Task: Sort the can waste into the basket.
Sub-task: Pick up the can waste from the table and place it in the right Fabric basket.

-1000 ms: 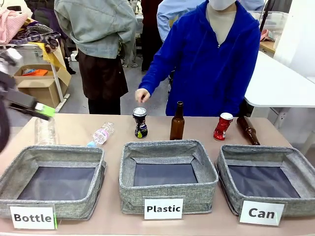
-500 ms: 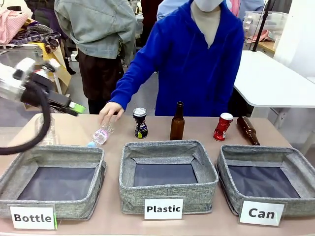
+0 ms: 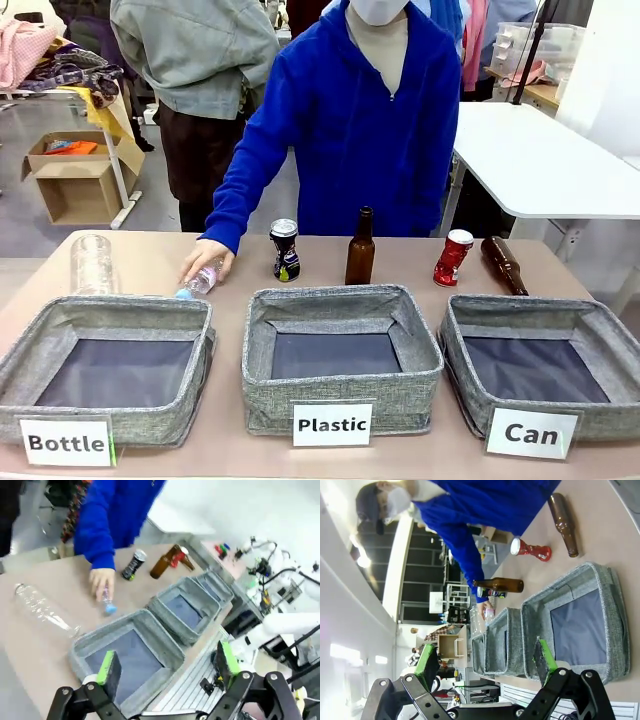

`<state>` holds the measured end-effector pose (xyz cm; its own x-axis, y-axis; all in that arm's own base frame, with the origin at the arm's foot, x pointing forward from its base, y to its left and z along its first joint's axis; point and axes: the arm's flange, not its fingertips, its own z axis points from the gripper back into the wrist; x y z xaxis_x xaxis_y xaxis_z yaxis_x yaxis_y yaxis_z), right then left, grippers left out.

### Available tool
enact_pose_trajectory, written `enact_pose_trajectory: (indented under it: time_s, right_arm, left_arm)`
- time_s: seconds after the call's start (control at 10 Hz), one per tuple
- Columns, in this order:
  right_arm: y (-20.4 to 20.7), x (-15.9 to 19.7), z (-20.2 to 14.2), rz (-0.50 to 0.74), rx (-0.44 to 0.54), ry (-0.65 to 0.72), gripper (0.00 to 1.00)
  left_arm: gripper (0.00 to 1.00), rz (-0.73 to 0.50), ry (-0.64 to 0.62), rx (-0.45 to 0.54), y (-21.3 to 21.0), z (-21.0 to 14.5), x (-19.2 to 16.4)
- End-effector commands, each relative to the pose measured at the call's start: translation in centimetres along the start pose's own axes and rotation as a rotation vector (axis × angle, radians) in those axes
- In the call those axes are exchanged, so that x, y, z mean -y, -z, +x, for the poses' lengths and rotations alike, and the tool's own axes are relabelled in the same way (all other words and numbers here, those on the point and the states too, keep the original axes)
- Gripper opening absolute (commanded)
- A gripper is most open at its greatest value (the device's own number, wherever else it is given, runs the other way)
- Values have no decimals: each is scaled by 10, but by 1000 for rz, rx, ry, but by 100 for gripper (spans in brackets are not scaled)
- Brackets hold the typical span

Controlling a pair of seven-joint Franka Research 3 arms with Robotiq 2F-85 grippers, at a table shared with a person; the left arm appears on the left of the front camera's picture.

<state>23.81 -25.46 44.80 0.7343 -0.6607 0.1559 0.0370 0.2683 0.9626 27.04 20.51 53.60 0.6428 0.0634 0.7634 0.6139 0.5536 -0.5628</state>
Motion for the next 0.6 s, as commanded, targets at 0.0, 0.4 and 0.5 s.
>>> enact_pose_trajectory:
  time_s: [0.0,0.4,0.5]
  right_arm:
    - [0,-1,3,25,11,-29,100]
    - [0,-1,3,25,11,-29,100]
    - [0,-1,3,25,11,-29,100]
  left_arm:
    - [100,31,-19,98,-14,-35,-22]
    - [100,30,-86,187,-32,-76,-32]
    - [100,45,-73,170,-25,-67,-30]
